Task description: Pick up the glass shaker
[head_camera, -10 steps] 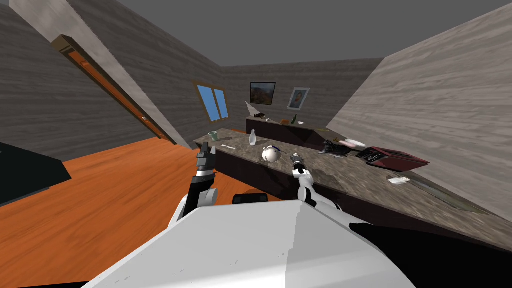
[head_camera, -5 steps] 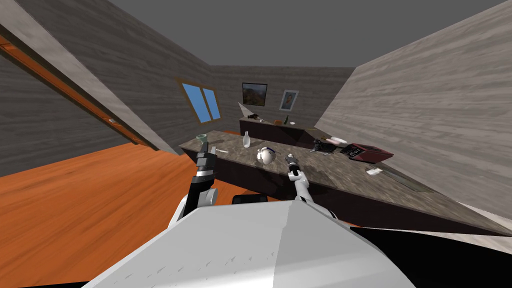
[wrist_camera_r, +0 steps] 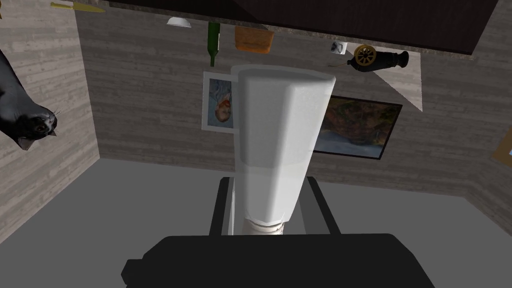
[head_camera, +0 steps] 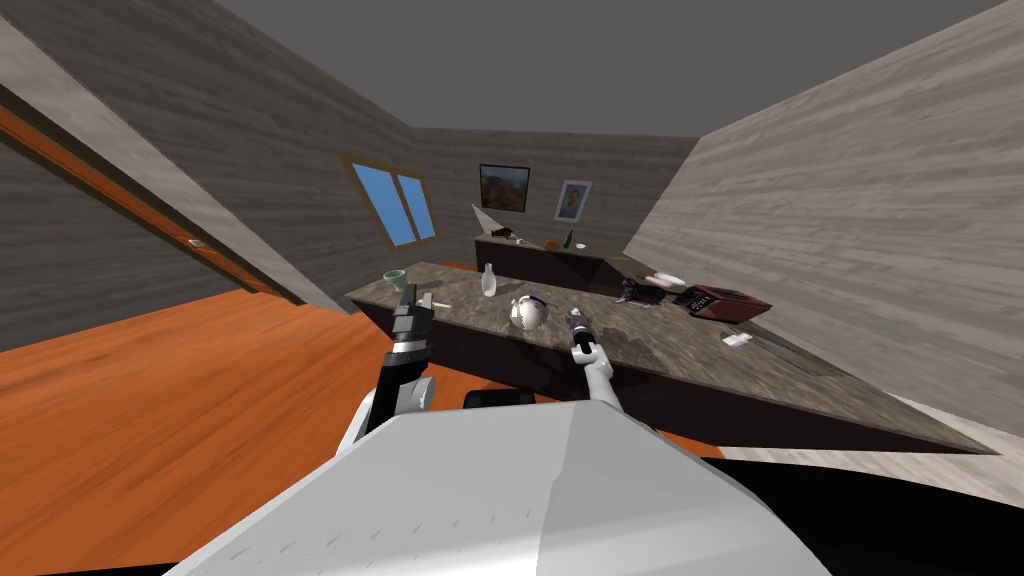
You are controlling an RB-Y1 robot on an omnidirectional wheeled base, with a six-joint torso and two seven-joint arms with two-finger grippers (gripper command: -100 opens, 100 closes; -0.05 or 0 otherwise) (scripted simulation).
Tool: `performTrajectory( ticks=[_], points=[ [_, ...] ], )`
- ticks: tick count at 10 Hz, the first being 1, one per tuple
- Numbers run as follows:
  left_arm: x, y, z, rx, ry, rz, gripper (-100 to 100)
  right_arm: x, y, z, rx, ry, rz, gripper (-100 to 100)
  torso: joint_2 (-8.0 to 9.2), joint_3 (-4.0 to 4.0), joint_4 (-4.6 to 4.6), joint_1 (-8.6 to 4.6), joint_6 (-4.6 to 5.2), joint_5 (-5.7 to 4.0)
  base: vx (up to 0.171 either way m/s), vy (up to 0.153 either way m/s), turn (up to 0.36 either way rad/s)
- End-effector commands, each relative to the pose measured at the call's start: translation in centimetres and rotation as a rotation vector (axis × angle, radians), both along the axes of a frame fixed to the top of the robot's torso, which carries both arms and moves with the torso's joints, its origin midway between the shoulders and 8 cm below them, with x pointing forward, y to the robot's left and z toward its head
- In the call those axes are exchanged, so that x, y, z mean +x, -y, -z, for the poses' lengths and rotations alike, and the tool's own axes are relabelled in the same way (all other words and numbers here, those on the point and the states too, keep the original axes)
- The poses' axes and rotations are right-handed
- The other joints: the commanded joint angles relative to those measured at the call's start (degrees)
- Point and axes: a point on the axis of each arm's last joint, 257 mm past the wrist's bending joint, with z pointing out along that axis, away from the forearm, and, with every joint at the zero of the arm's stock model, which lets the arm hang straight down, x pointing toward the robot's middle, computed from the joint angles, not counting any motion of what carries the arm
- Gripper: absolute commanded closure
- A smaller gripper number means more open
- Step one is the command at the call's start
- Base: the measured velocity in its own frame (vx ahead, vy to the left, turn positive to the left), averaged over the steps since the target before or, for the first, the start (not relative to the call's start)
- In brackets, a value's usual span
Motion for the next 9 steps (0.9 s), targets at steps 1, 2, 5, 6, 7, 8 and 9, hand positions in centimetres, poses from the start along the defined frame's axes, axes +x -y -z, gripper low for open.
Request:
performTrajectory(
  ticks=[1,2,5,6,7,8,9],
  points=[
    [0.0,0.0,0.0,0.0,0.0,0.0,0,-0.2,-0.9,-0.1,0.007,-0.001,-0.009,100,0.0,0.0,0.0,0.0,0.0,0.0,0.04,-0.021,-0.09],
    [0.0,0.0,0.0,0.0,0.0,0.0,0,0.0,-0.8,-1.2,-0.002,0.018,-0.01,100,-0.02,-0.03,-0.03,-0.03,0.01,-0.02,0.013,-0.005,-0.019],
    [0.0,0.0,0.0,0.0,0.0,0.0,0,-0.9,-4.8,0.0,0.036,-0.002,-0.044,100,0.01,0.0,0.01,-0.01,0.0,-0.02,0.04,-0.018,-0.117],
    [0.0,0.0,0.0,0.0,0.0,0.0,0,-0.6,-4.8,-1.3,0.026,0.023,-0.045,100,-0.04,-0.04,-0.05,-0.02,0.03,-0.06,0.042,-0.012,-0.086],
    [0.0,0.0,0.0,0.0,0.0,0.0,0,-0.5,-4.7,-2.0,0.021,0.035,-0.046,100,-0.03,-0.02,0.0,-0.02,0.0,-0.03,0.016,-0.006,0.0],
    [0.0,0.0,0.0,0.0,0.0,0.0,0,-0.6,-4.6,-1.4,0.025,0.025,-0.043,100,0.03,0.02,0.02,0.0,-0.02,-0.02,0.0,0.0,0.0],
    [0.0,0.0,0.0,0.0,0.0,0.0,0,-0.6,-4.6,-1.5,0.026,0.029,-0.044,0,0.1,0.04,0.01,0.02,-0.02,-0.01,0.0,0.0,0.0]
  ],
)
